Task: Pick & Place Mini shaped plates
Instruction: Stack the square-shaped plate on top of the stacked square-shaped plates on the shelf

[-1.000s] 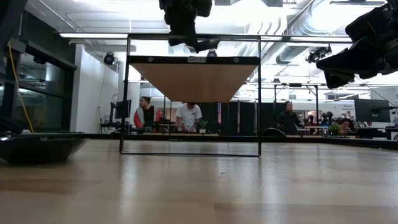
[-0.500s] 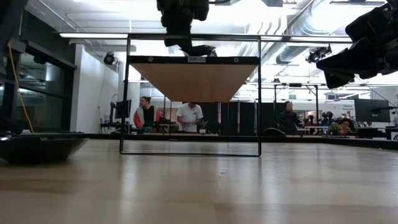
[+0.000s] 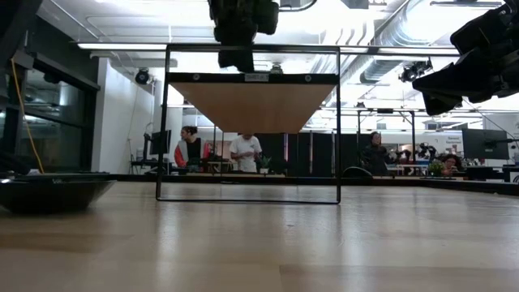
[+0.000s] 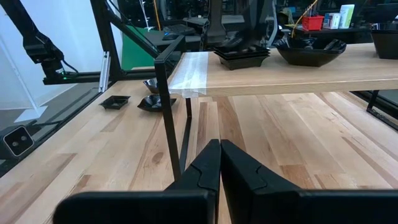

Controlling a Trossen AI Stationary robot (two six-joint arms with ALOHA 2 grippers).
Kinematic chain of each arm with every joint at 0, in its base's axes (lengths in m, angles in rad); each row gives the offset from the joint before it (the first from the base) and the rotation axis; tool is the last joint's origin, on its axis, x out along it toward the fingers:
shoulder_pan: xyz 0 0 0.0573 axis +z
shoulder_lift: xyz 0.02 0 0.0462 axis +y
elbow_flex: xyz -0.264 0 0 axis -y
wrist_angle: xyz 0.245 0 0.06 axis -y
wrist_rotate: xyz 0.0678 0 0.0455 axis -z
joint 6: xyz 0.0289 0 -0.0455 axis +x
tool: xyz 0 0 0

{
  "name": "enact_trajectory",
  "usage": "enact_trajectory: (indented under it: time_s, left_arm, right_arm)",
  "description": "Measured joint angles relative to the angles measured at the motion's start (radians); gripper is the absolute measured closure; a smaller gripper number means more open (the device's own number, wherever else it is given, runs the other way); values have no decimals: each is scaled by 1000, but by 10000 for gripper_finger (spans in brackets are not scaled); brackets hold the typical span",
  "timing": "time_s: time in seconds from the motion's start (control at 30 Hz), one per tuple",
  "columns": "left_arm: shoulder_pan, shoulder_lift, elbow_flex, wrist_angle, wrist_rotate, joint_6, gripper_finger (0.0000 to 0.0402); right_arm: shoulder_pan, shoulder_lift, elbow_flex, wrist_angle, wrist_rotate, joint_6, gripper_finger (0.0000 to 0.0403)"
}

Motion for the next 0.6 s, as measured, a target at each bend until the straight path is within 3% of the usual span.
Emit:
enact_trajectory:
  time_s: [0.23,0.6]
  left_arm:
    - [1,-2,0,2,-2,0,342]
    - [1,-2,0,1,-10,0,338]
  right_arm:
    - [0,0,0,0,0,0,398]
    - [0,0,0,0,0,0,395]
